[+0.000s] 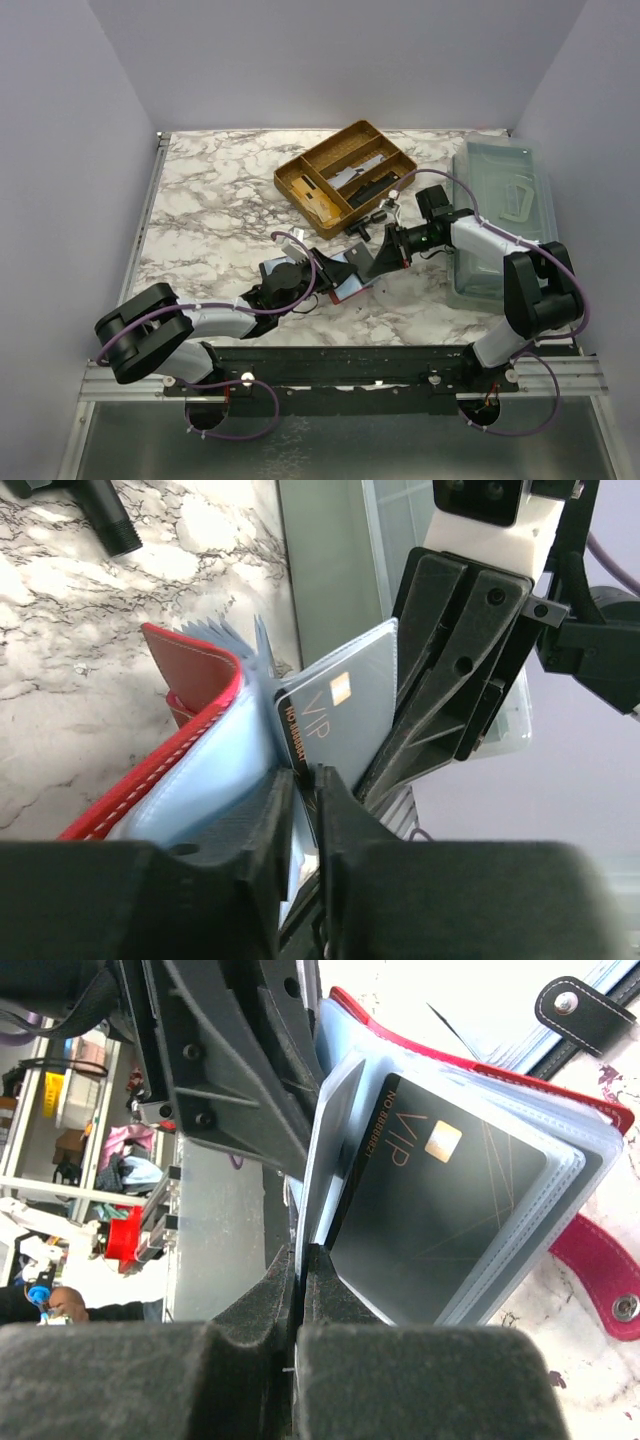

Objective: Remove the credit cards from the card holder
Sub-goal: Remove the credit card from the card holder.

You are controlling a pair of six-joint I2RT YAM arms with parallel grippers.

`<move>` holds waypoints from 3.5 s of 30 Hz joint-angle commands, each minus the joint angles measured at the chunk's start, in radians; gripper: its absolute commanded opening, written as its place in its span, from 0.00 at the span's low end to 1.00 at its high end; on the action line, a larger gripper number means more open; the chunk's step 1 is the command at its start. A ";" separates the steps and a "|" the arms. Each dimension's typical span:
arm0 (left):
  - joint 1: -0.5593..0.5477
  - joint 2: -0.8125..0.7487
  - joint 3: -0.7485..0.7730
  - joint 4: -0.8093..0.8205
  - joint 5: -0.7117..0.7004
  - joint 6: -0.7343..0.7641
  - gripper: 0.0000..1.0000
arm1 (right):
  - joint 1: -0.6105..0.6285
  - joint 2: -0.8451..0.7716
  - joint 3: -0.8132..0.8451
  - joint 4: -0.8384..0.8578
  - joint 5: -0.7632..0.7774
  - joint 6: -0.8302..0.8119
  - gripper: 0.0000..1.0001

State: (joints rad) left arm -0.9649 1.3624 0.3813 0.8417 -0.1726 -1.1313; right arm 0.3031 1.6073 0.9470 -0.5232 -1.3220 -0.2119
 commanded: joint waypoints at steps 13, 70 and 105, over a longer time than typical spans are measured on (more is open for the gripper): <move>0.018 -0.003 -0.051 0.215 0.035 0.091 0.00 | 0.019 -0.012 0.016 -0.027 -0.088 0.033 0.29; 0.084 0.011 -0.079 0.125 0.244 0.044 0.47 | -0.034 0.028 -0.023 0.092 -0.069 0.154 0.00; 0.085 -0.099 -0.006 -0.146 0.207 0.140 0.63 | -0.033 0.017 -0.029 0.101 -0.046 0.158 0.00</move>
State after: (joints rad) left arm -0.8791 1.3087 0.3992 0.7486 0.0853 -1.0222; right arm 0.2626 1.6524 0.9237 -0.4362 -1.3220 -0.0616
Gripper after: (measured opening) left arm 0.636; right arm 0.008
